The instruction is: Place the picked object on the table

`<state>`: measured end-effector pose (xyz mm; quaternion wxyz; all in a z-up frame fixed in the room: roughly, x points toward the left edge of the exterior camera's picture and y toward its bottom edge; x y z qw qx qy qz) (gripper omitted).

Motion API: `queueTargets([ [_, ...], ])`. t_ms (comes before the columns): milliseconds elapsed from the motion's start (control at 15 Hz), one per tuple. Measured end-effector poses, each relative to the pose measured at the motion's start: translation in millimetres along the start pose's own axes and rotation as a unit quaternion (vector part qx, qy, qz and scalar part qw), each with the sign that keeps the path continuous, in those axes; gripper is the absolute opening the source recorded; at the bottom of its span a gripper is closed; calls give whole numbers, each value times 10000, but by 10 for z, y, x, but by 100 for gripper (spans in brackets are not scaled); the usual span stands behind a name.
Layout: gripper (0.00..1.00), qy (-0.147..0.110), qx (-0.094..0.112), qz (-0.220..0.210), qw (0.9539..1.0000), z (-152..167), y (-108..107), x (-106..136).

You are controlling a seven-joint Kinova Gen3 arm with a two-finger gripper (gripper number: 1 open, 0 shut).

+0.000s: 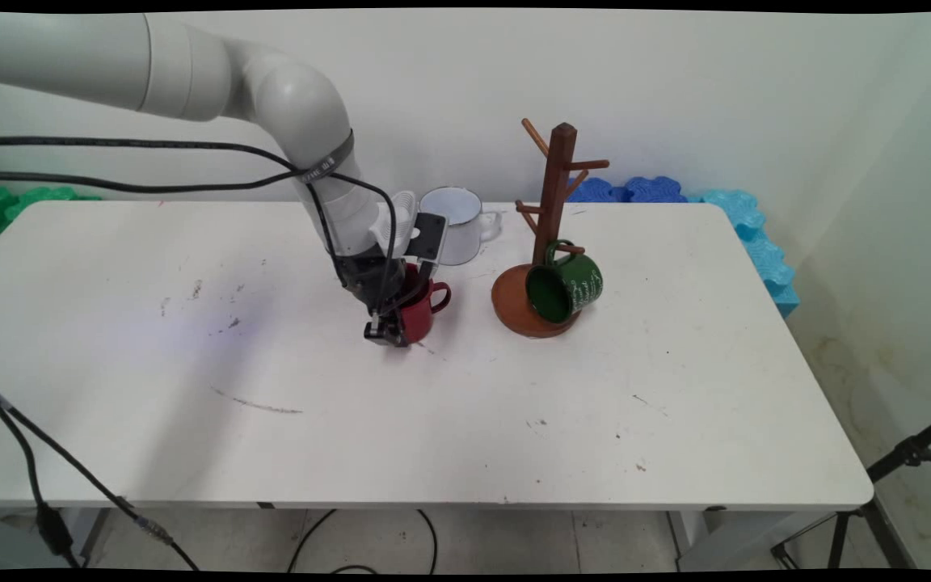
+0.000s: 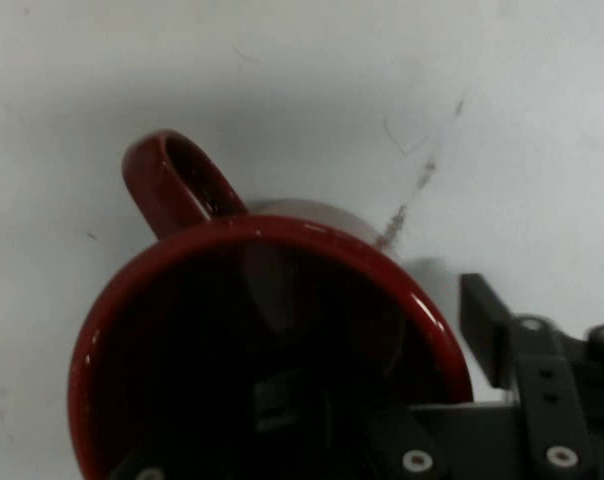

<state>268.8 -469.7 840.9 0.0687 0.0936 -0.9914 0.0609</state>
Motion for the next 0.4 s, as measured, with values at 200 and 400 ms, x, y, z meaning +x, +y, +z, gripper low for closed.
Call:
queueTargets([
  [200,100,40,15,18,10000,33,-15,30],
  [400,100,104,28,41,9999,25,-10,48],
])
